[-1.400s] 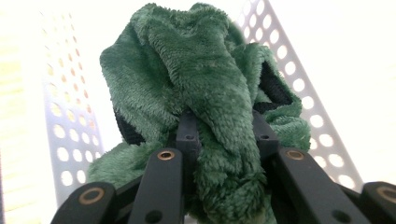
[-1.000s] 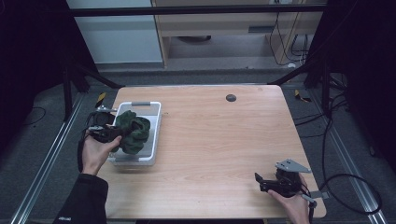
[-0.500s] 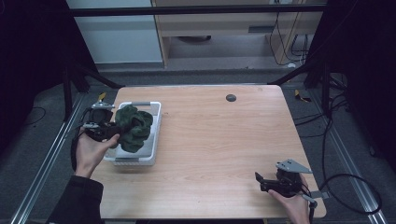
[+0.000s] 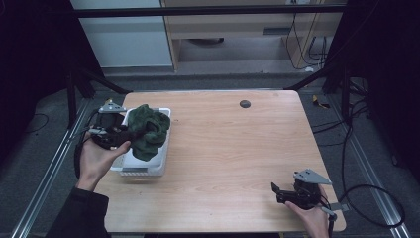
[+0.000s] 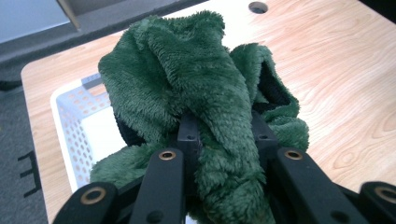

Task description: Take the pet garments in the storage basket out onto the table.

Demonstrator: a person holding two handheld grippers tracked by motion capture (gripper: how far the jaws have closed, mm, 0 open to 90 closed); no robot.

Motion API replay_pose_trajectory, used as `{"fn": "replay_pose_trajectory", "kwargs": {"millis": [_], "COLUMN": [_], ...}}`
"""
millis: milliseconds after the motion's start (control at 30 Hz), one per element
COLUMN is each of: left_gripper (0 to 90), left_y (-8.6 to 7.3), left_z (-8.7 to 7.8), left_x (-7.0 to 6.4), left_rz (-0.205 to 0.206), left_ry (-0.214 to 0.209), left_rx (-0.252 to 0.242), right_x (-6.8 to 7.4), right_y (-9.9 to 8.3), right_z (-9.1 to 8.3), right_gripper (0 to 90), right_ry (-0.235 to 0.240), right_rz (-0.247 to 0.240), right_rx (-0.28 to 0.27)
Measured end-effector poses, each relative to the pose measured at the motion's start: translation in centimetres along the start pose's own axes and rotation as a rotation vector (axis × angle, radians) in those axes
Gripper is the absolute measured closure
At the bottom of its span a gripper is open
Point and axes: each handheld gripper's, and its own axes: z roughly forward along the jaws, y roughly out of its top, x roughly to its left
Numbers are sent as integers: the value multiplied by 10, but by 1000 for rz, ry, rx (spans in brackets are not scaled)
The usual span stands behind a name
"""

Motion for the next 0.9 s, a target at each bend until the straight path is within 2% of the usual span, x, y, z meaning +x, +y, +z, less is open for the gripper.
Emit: {"fn": "replay_pose_trajectory", "kwargs": {"millis": [500, 767, 900], "left_gripper": [720, 720, 719], "left_y": [22, 31, 35], "left_z": [2, 11, 16], "left_x": [-35, -53, -62], "left_rz": [93, 124, 147], "left_ry": [-55, -93, -111], "left_rx": [5, 6, 12], "right_x": [-1, -4, -4], "right_y": [1, 1, 1], "right_z": [-3, -4, -5], "right_gripper": [56, 57, 58], "right_ry": [-6, -20, -19], "right_rz": [11, 6, 18], "right_rx": [-19, -31, -34]}}
